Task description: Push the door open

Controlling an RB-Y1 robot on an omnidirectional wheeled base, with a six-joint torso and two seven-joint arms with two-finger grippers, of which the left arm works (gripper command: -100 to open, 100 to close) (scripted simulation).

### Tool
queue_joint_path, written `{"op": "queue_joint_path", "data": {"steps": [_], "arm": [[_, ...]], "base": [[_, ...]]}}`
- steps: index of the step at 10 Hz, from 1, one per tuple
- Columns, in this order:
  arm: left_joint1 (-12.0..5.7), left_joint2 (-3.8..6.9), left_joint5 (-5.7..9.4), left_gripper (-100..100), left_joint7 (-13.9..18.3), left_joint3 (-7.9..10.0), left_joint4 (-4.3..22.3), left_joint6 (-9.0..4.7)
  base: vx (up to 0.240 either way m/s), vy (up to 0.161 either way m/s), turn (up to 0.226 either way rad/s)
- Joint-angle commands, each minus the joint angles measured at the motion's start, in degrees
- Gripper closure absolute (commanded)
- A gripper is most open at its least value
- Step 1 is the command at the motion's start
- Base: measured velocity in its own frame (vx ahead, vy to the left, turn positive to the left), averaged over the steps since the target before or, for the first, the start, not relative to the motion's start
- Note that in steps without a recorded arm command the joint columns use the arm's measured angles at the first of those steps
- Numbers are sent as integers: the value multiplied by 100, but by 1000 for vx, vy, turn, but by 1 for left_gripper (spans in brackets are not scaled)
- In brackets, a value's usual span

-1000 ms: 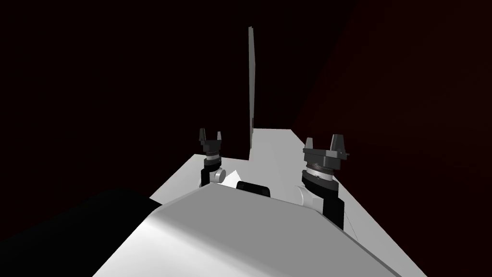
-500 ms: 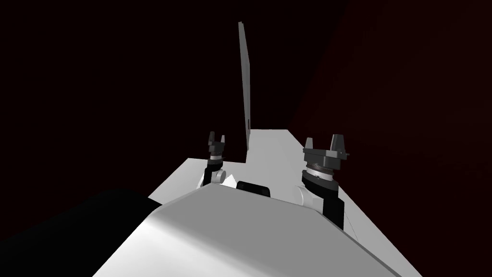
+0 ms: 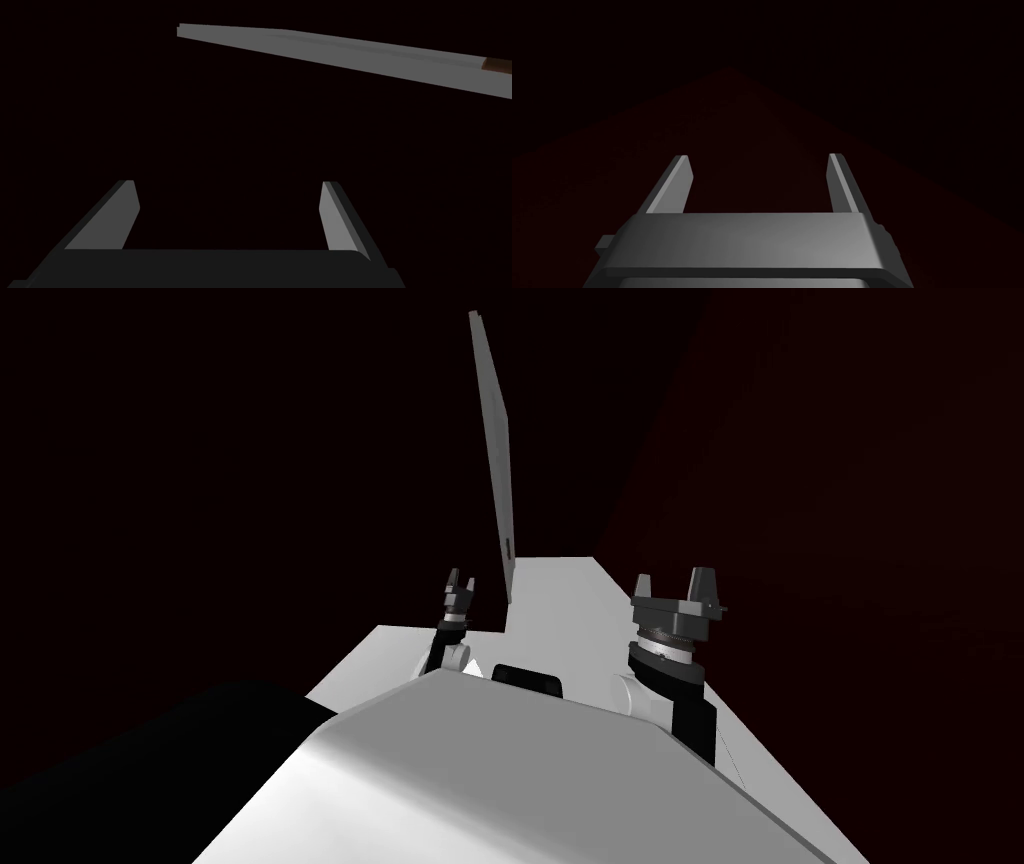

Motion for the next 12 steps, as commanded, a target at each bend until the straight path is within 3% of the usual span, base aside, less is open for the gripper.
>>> {"op": "queue_joint_path", "data": {"steps": [1,6,7,8,11,12], "arm": [[10,55,-117,-100,127,28,145,194],[13,180,-502,-100,485,106,653,763],[13,180,-502,-100,485,106,653,763],[15,211,-603,-100,579,127,787,913],[17,259,-769,-100,735,168,1010,1162],[18,290,-881,-100,839,195,1158,1328]], "base": [[175,-113,-89],[162,-98,-80],[120,-60,-23],[100,-56,-66],[119,-57,-64],[138,-78,-105]]}}
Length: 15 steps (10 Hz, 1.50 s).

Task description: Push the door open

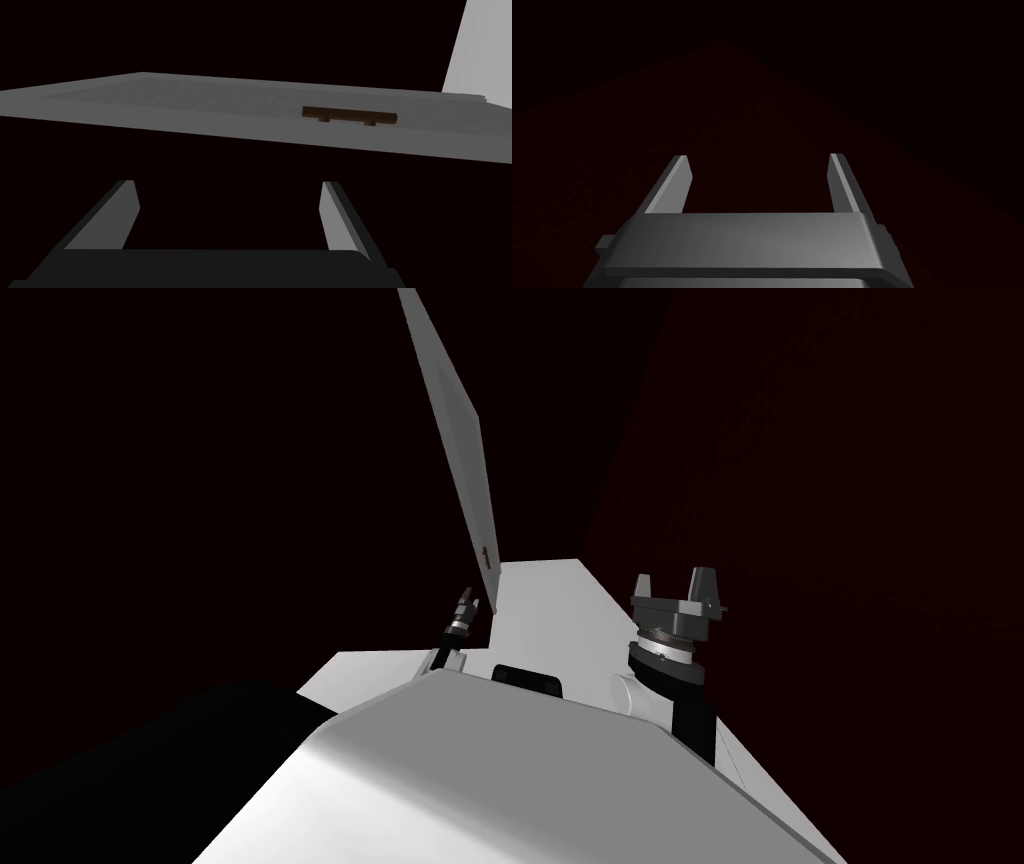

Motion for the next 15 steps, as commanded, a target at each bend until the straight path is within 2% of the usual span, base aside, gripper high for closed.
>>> {"op": "queue_joint_path", "data": {"steps": [1,6,7,8,9,10,12,13,15], "arm": [[19,-2,-135,-100,100,2,122,207],[23,76,-426,-100,371,79,510,642],[25,108,-548,-100,486,114,675,826],[25,108,-548,-100,486,114,675,826],[26,124,-609,-100,543,131,757,919],[28,155,-732,-100,658,167,921,1103],[29,187,-854,-100,773,202,1085,1287],[32,218,-983,-100,894,242,1258,1482],[34,249,-1112,-100,1015,284,1433,1679]], "base": [[162,-72,-64],[112,-52,-55],[147,-60,-101],[125,-54,-39],[88,-55,-35],[133,-79,-96],[154,-50,-70],[157,-45,-114],[134,-52,-60]]}}
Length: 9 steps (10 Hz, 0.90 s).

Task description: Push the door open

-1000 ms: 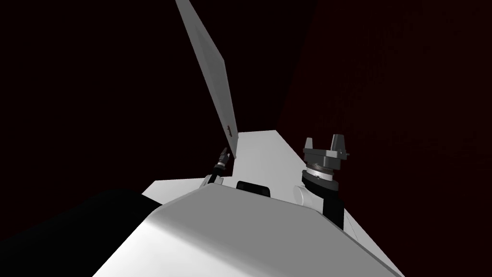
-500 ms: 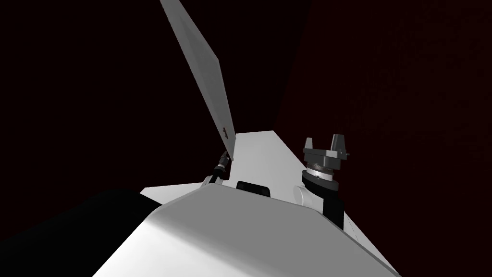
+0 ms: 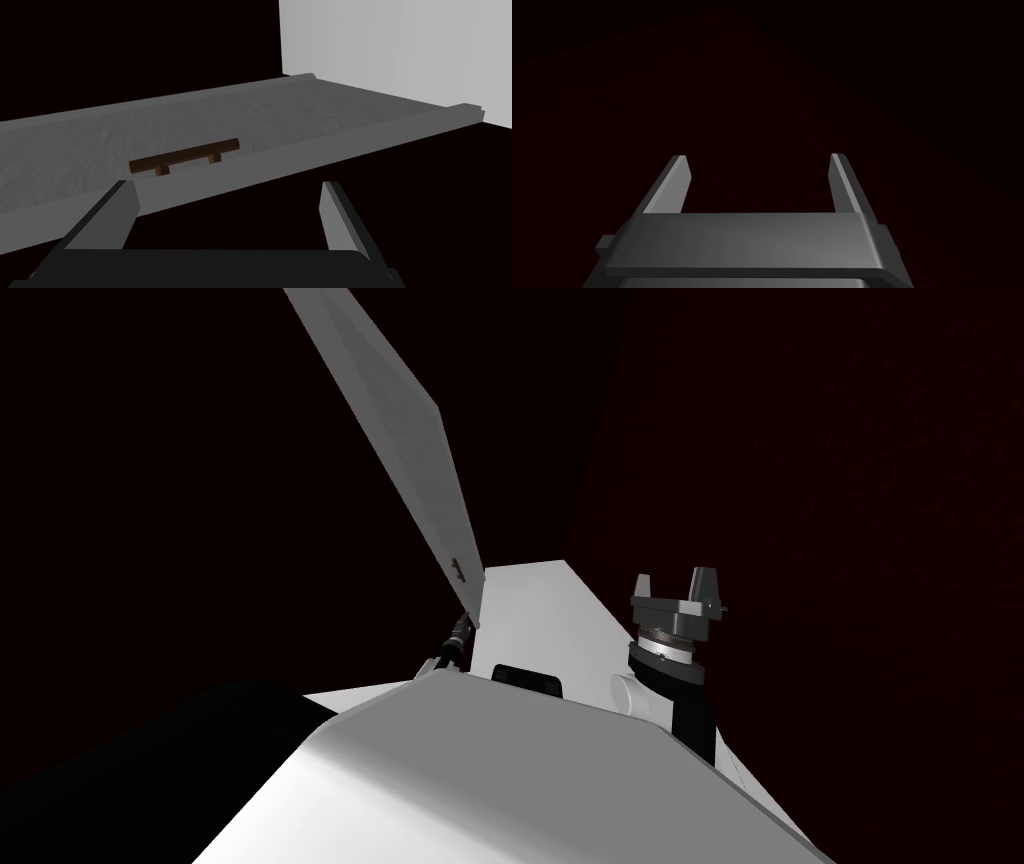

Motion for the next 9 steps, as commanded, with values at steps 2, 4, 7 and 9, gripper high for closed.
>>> {"op": "queue_joint_path", "data": {"steps": [2,4,7,9], "arm": [[8,3,-193,-100,150,54,242,265],[11,34,-323,-100,272,95,417,462],[15,80,-519,-100,457,160,683,760],[18,110,-653,-100,582,206,863,963]], "base": [[118,-45,-60],[112,-37,-59],[121,-34,-65],[125,-31,-68]]}}
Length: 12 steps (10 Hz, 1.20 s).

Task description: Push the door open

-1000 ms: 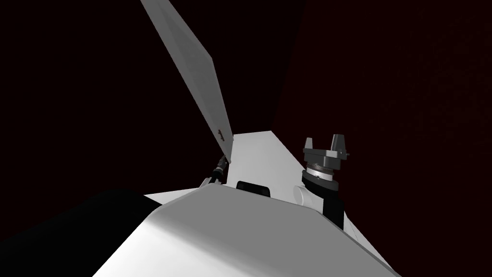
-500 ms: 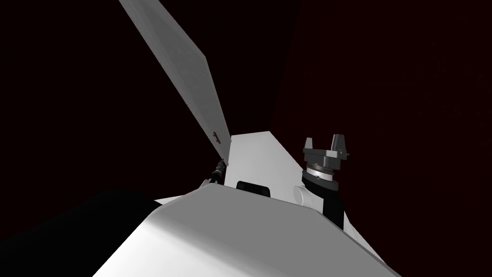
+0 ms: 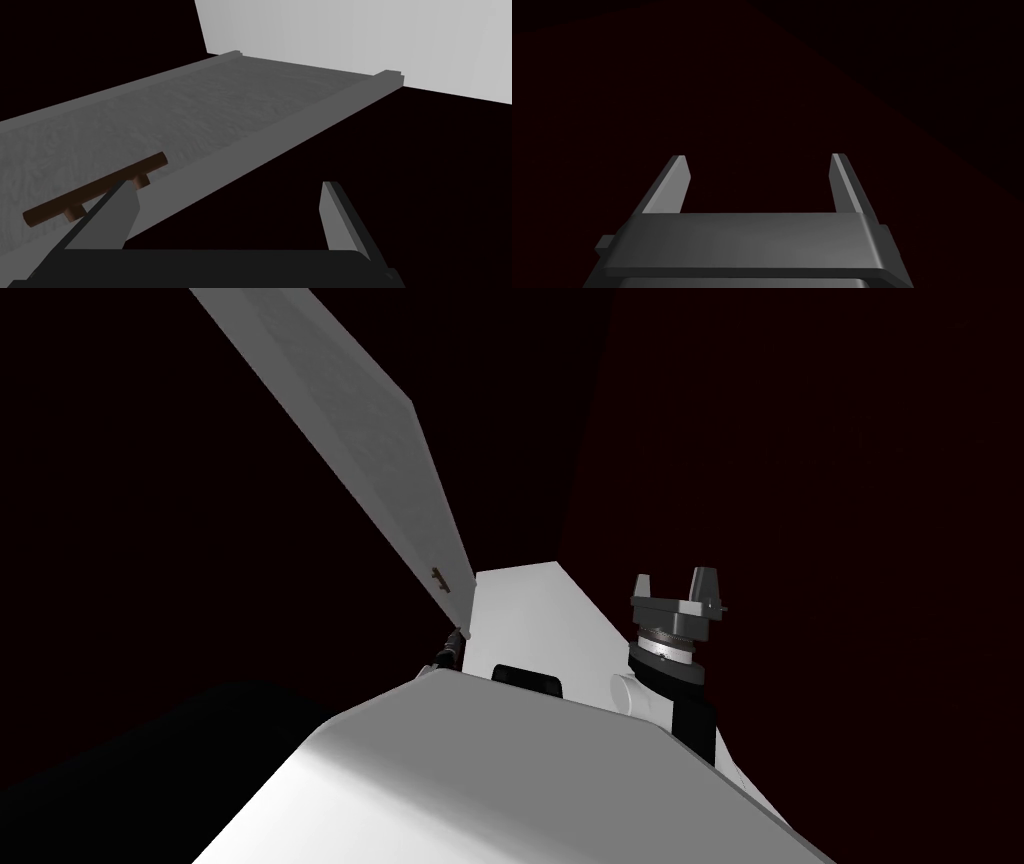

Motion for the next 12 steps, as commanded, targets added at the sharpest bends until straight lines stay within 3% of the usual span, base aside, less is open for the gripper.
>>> {"op": "queue_joint_path", "data": {"steps": [1,12], "arm": [[28,-14,-186,-100,131,64,212,197],[44,148,-919,-100,820,325,1205,1315]], "base": [[136,-28,-70],[118,-25,-62]]}}
